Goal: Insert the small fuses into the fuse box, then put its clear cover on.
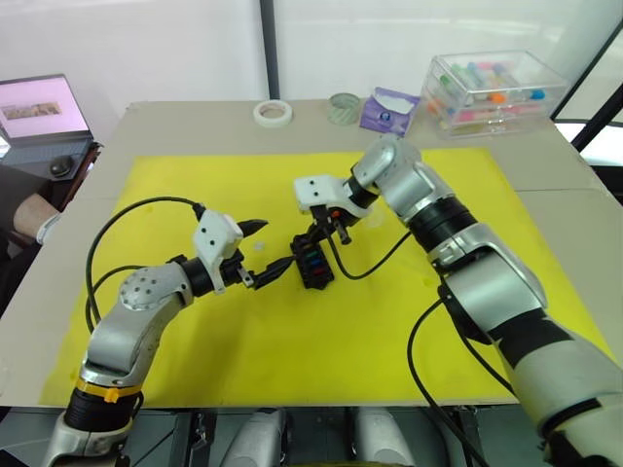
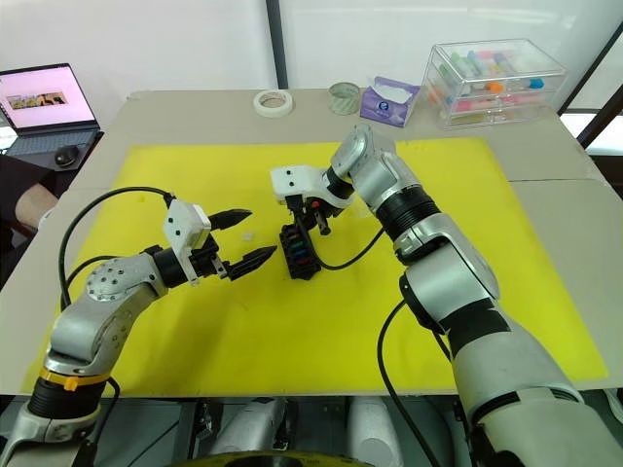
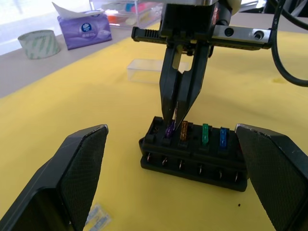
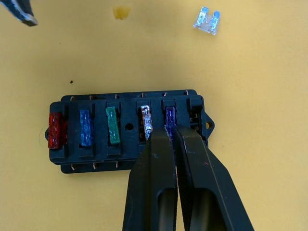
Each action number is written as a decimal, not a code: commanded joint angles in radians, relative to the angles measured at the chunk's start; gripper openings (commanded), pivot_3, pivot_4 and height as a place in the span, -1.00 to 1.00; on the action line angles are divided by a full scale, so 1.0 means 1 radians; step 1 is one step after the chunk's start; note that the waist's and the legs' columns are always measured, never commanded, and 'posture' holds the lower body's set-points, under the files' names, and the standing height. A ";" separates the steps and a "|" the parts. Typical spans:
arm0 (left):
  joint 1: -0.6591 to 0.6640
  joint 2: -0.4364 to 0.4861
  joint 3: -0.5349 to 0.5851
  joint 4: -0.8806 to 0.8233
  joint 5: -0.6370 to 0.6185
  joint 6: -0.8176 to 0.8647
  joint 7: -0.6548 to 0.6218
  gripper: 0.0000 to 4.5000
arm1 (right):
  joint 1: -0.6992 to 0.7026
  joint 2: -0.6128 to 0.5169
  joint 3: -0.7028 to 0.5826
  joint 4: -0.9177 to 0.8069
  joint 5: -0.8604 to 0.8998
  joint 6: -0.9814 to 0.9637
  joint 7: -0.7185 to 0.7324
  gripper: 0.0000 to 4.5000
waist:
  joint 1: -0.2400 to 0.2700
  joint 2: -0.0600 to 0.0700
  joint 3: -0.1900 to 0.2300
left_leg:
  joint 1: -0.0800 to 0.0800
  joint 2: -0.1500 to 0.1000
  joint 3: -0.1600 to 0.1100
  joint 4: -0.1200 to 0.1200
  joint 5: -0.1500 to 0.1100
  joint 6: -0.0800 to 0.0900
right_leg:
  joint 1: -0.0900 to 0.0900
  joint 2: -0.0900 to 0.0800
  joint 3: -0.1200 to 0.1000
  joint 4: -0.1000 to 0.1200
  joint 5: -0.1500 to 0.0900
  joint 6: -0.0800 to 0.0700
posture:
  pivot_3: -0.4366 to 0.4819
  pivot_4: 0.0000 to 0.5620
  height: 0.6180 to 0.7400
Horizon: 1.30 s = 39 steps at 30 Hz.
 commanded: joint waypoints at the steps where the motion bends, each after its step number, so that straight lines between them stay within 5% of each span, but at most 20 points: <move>1: -0.008 0.007 0.011 -0.028 -0.010 -0.003 -0.006 0.98 | -0.009 0.006 -0.012 0.008 0.009 -0.012 -0.003 -1.00 | 0.000 0.000 0.000 | 0.000 0.000 0.000 0.000 0.000 0.000 | 0.000 0.000 0.000 0.000 0.000 0.000 | -0.05 -0.47 1.00; 19: 0.001 0.004 0.011 0.001 0.001 -0.029 -0.021 0.98 | -0.007 0.013 -0.015 0.013 0.009 -0.021 -0.005 -1.00 | 0.000 0.000 0.000 | 0.000 0.000 0.000 0.000 0.000 0.000 | 0.000 0.000 0.000 0.000 0.000 0.000 | -0.05 -0.47 1.00; 23: -0.001 0.003 0.011 0.003 0.001 -0.029 -0.021 1.00 | -0.008 0.015 -0.018 0.016 0.009 -0.024 -0.012 -0.55 | 0.000 0.000 0.000 | 0.000 0.000 0.000 0.000 0.000 0.000 | 0.000 0.000 0.000 0.000 0.000 0.000 | -0.05 -0.47 1.00; 39: -0.009 0.003 0.013 0.003 -0.005 -0.024 -0.022 1.00 | -0.041 0.020 -0.031 0.039 0.031 -0.020 0.000 -0.55 | 0.000 0.000 0.000 | 0.000 0.000 0.000 0.000 0.000 0.000 | 0.000 0.000 0.000 0.000 0.000 0.000 | -0.05 -0.47 1.00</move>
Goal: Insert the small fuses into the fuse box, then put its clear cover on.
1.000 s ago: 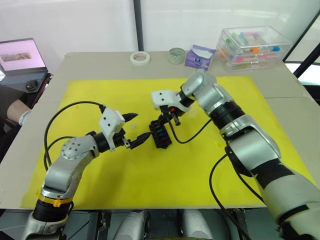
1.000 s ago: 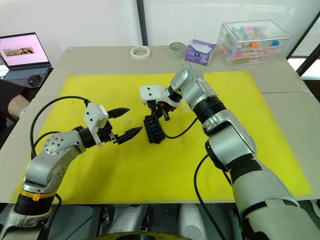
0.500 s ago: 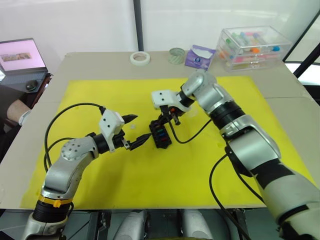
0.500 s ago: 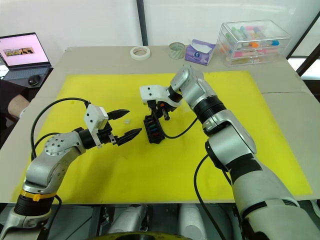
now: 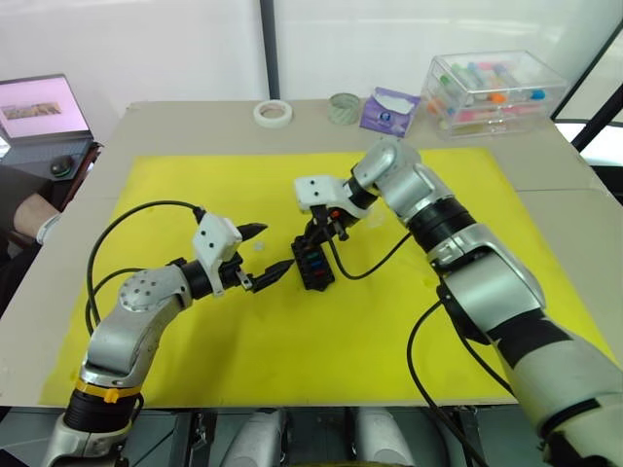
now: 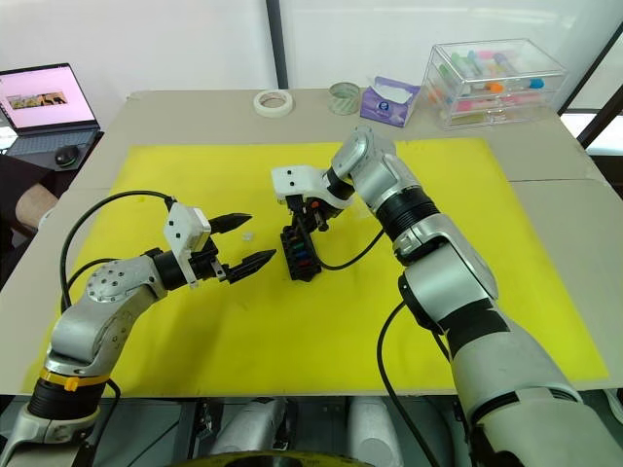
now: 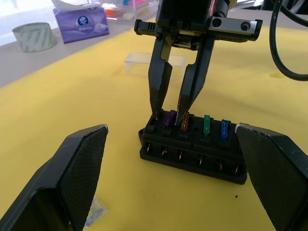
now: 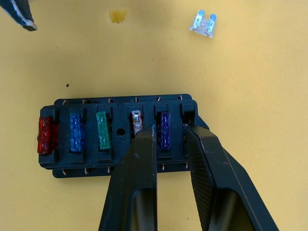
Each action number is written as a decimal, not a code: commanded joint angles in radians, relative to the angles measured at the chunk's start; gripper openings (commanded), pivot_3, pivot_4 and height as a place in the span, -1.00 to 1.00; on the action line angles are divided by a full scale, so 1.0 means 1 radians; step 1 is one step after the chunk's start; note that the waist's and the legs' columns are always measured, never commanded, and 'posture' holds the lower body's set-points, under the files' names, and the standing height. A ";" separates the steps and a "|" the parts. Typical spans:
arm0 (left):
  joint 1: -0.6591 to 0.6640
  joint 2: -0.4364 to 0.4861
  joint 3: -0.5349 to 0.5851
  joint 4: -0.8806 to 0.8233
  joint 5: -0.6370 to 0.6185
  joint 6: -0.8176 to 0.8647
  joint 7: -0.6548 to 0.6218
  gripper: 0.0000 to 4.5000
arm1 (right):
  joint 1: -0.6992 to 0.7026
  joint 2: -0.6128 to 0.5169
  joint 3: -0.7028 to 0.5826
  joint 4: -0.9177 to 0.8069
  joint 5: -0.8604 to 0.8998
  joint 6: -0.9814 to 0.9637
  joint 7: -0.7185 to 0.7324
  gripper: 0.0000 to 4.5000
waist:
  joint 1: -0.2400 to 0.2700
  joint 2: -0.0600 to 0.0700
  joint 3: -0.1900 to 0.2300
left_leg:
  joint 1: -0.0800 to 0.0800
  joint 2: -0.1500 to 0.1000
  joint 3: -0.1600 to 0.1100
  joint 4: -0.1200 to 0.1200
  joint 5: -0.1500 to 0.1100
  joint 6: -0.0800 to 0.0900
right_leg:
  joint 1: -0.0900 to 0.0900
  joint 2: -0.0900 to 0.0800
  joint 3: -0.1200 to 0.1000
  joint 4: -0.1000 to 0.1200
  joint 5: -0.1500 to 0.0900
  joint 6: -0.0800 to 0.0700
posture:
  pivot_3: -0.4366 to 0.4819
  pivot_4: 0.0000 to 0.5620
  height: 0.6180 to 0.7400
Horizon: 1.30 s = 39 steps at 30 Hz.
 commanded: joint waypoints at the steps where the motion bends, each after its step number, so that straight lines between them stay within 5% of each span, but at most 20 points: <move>1: -0.018 0.002 0.013 -0.020 -0.006 -0.015 -0.003 1.00 | -0.043 0.013 -0.023 0.010 0.017 -0.006 0.015 -0.55 | 0.000 0.000 0.000 | 0.000 0.000 0.000 0.000 0.000 0.000 | 0.000 0.000 0.000 0.000 0.000 0.000 | -0.05 -0.47 1.00; 32: -0.002 -0.002 0.011 -0.023 -0.001 -0.029 -0.010 1.00 | -0.090 -0.017 -0.107 -0.030 0.093 0.053 0.038 -0.55 | 0.000 0.000 0.000 | 0.000 0.000 0.000 0.000 0.000 0.000 | 0.000 0.000 0.000 0.000 0.000 0.000 | -0.05 -0.47 1.00; 36: -0.003 -0.002 0.013 -0.015 -0.001 -0.042 -0.020 1.00 | -0.073 -0.032 -0.107 -0.034 0.092 0.036 0.030 -0.94 | 0.001 0.000 0.000 | 0.000 0.000 0.000 0.000 0.000 0.000 | 0.000 0.000 0.000 0.000 0.000 0.000 | -0.05 -0.47 1.00; 39: -0.010 -0.004 0.012 -0.003 -0.001 -0.049 -0.024 1.00 | -0.054 -0.028 -0.102 -0.046 0.094 0.034 0.024 -0.99 | 0.000 0.000 0.000 | 0.000 0.000 0.000 0.000 0.000 0.000 | 0.000 0.000 0.000 0.000 0.000 0.000 | -0.05 -0.47 1.00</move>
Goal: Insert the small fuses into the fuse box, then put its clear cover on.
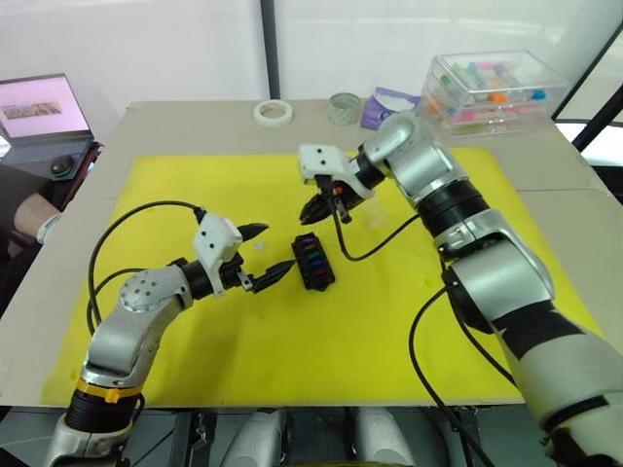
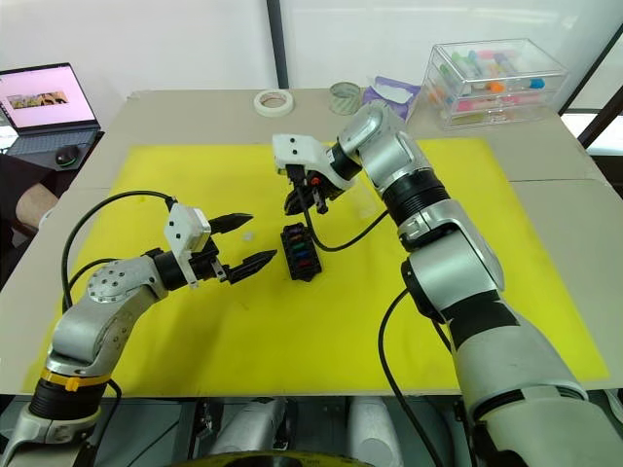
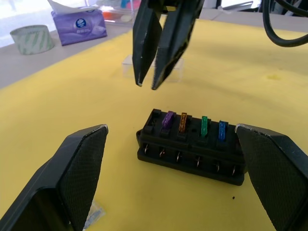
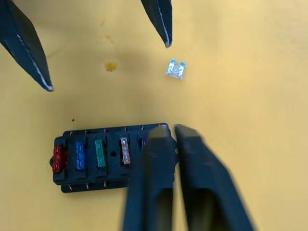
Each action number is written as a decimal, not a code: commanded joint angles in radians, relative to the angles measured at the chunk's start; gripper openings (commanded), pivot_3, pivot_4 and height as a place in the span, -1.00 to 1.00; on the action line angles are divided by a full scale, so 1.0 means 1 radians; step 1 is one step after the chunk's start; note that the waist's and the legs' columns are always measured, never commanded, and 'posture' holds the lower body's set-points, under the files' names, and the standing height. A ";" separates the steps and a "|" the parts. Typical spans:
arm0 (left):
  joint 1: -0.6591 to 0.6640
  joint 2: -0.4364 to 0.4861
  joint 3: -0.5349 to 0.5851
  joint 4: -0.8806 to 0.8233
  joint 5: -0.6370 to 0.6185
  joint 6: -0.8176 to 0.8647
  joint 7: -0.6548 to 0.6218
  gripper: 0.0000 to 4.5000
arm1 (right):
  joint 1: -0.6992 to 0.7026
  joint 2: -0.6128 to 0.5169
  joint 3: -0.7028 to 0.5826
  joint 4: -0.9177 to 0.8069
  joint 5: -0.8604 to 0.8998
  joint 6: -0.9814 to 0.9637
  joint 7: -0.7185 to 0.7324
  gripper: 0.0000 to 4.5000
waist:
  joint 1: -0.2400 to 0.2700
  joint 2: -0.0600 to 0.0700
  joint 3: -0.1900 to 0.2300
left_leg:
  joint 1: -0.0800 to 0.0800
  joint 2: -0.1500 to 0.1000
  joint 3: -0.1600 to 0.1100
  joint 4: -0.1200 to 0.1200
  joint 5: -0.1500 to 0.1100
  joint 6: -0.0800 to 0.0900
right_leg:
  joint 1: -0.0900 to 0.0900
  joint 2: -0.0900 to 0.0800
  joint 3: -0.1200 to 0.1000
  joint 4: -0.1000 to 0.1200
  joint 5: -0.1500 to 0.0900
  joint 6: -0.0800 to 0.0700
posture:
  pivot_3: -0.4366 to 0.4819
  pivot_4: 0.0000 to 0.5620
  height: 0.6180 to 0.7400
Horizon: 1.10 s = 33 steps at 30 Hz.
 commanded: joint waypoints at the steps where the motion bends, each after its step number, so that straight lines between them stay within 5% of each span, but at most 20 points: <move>1: -0.014 0.000 0.012 -0.003 -0.001 -0.027 -0.004 1.00 | 0.008 -0.001 -0.016 -0.045 0.015 -0.011 -0.008 -0.99 | 0.000 0.000 0.000 | 0.000 0.000 0.000 0.000 0.000 0.000 | 0.000 0.000 0.000 0.000 0.000 0.000 | -0.05 -0.47 1.00; 33: -0.029 0.028 0.032 -0.027 -0.028 0.020 0.005 1.00 | 0.076 0.011 0.031 -0.023 -0.016 -0.061 -0.027 -0.99 | 0.000 0.000 0.000 | 0.000 0.000 0.000 0.000 0.000 0.000 | 0.000 0.000 0.000 0.000 0.000 0.000 | -0.05 -0.47 1.00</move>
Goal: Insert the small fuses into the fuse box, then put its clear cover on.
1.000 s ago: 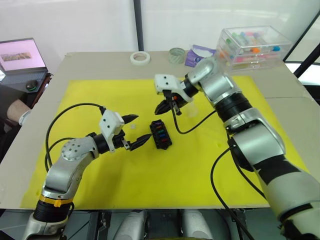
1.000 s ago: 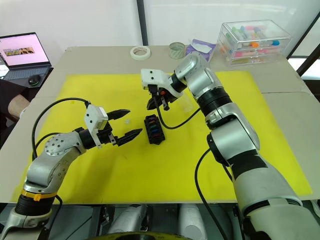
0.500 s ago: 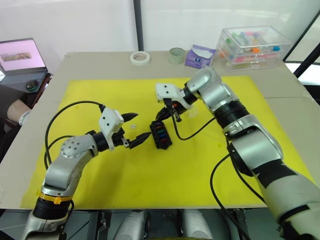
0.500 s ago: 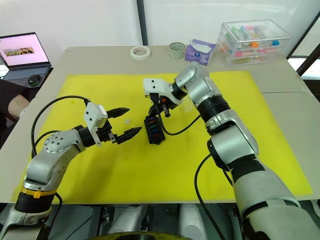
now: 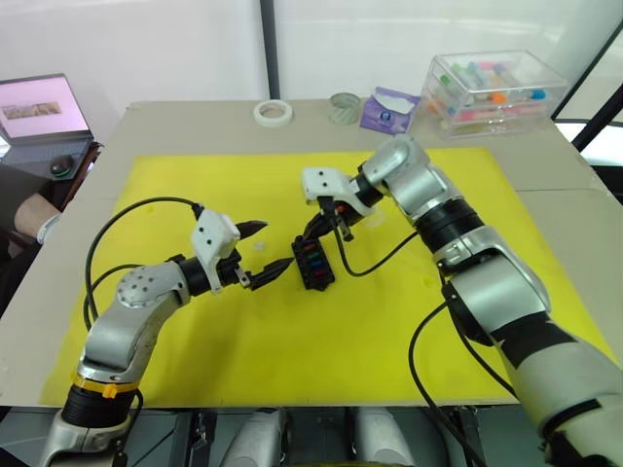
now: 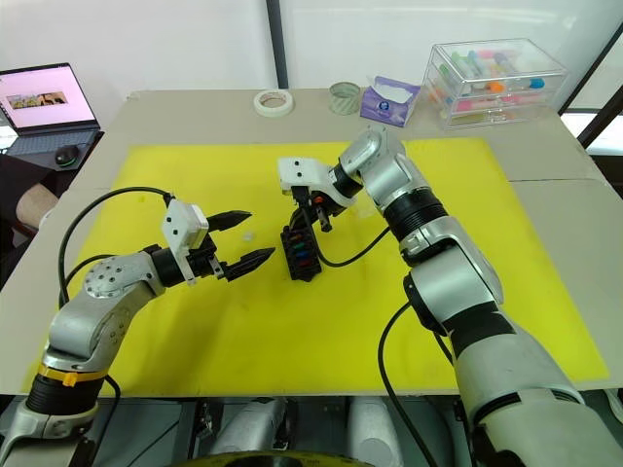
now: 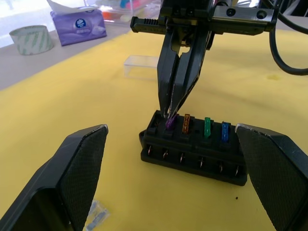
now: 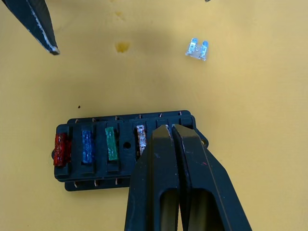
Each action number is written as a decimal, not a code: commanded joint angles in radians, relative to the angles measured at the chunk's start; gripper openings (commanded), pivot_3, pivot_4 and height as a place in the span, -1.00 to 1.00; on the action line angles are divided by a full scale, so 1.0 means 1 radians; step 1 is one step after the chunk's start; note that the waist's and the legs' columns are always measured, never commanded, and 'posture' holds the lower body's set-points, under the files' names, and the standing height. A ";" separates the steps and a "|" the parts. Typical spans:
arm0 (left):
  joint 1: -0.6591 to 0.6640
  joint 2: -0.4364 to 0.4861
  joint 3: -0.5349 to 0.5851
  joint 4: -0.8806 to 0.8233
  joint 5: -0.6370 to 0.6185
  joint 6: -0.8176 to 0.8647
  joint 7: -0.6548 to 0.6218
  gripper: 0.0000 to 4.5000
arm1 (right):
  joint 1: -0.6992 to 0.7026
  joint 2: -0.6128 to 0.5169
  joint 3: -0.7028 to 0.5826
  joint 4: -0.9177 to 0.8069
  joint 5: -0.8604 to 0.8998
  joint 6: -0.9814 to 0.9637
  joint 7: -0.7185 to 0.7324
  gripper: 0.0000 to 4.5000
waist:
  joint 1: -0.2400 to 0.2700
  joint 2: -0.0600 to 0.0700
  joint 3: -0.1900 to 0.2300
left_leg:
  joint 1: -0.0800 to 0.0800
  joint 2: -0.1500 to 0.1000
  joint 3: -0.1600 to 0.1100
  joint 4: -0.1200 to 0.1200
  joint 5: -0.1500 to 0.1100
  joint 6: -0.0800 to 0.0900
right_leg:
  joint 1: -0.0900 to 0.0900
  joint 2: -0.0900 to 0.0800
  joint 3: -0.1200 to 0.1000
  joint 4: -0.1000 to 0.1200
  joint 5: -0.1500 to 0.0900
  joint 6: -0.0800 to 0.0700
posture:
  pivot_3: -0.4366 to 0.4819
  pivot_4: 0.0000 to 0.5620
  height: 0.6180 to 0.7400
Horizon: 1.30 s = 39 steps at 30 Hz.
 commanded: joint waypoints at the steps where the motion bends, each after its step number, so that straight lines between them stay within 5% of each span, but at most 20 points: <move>1: -0.010 0.006 0.021 -0.036 -0.006 -0.003 0.008 1.00 | -0.006 0.008 0.003 0.005 -0.009 -0.025 -0.014 -0.99 | 0.000 0.000 0.000 | 0.000 0.000 0.000 0.000 0.000 0.000 | 0.000 0.000 0.000 0.000 0.000 0.000 | -0.05 -0.47 1.00; 39: -0.005 0.022 0.017 -0.063 -0.033 0.045 -0.015 1.00 | 0.056 -0.018 0.055 0.025 -0.071 -0.108 -0.011 -0.99 | 0.001 0.000 0.000 | 0.001 0.000 0.000 0.000 0.000 0.000 | 0.002 0.000 0.000 0.000 0.000 0.000 | -0.05 -0.47 1.00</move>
